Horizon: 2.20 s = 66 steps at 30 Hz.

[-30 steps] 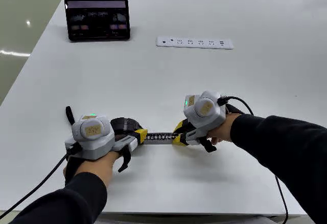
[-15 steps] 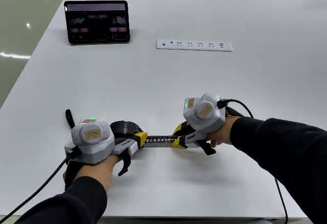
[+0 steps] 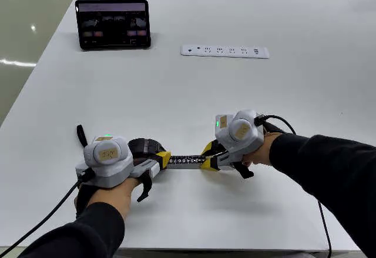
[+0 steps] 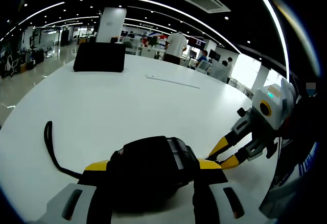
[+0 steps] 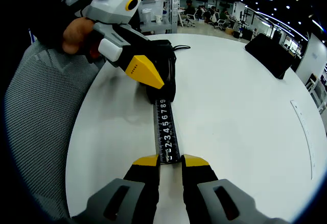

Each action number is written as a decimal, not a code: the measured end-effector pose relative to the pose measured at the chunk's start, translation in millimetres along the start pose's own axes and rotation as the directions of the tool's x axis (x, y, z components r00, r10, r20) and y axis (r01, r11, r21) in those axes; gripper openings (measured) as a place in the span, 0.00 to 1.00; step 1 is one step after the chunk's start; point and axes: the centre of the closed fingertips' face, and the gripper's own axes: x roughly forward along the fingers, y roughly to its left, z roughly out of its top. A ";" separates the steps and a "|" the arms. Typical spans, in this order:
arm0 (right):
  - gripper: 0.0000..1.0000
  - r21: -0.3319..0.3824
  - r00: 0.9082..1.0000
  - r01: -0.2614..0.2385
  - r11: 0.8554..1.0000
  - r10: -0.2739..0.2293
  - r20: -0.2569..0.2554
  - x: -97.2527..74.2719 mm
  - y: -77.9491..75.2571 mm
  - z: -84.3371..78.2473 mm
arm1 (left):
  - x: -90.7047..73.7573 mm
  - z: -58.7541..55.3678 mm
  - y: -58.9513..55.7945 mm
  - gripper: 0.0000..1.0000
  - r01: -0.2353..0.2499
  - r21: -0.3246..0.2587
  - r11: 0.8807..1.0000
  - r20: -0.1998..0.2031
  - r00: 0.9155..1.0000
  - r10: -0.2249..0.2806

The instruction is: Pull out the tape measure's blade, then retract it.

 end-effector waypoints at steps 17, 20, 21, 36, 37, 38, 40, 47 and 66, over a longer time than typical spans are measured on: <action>0.11 0.018 1.000 0.000 1.000 0.000 0.015 3.2 -0.8 3.6 | -0.3 0.3 0.3 0.58 0.005 -0.013 1.000 0.010 1.000 -0.005; 0.11 0.027 1.000 -0.003 1.000 0.003 0.018 5.9 0.2 6.8 | -0.3 0.1 -0.1 0.58 0.005 -0.010 1.000 0.007 1.000 -0.005; 0.11 0.031 1.000 -0.005 1.000 0.004 0.020 6.6 0.1 7.7 | -0.2 0.0 -0.1 0.59 0.004 -0.008 1.000 0.004 1.000 -0.004; 0.11 0.009 0.999 -0.016 1.000 0.016 0.037 20.2 3.8 24.1 | -0.3 -0.6 0.0 0.59 0.005 -0.006 1.000 0.001 1.000 -0.005; 0.11 0.009 0.999 -0.016 1.000 0.016 0.037 20.2 3.7 24.3 | -0.3 -0.5 0.0 0.59 0.005 -0.006 1.000 0.001 1.000 -0.005; 0.11 0.005 0.999 -0.016 1.000 0.016 0.037 20.9 4.3 24.9 | -0.4 -0.6 0.0 0.59 0.004 -0.007 1.000 0.002 1.000 -0.004; 0.11 0.004 0.999 -0.015 1.000 0.015 0.037 22.5 4.1 25.5 | -0.4 -0.6 -0.1 0.59 0.004 -0.007 1.000 0.001 1.000 -0.004; 0.11 0.025 0.998 -0.019 1.000 0.017 0.065 25.6 3.4 29.7 | -0.6 -0.2 -0.2 0.59 0.004 -0.010 1.000 0.001 1.000 -0.004; 0.10 0.043 0.998 -0.016 0.999 0.013 0.065 32.8 5.8 41.0 | -0.4 0.6 0.3 0.59 0.012 -0.017 1.000 0.004 1.000 -0.012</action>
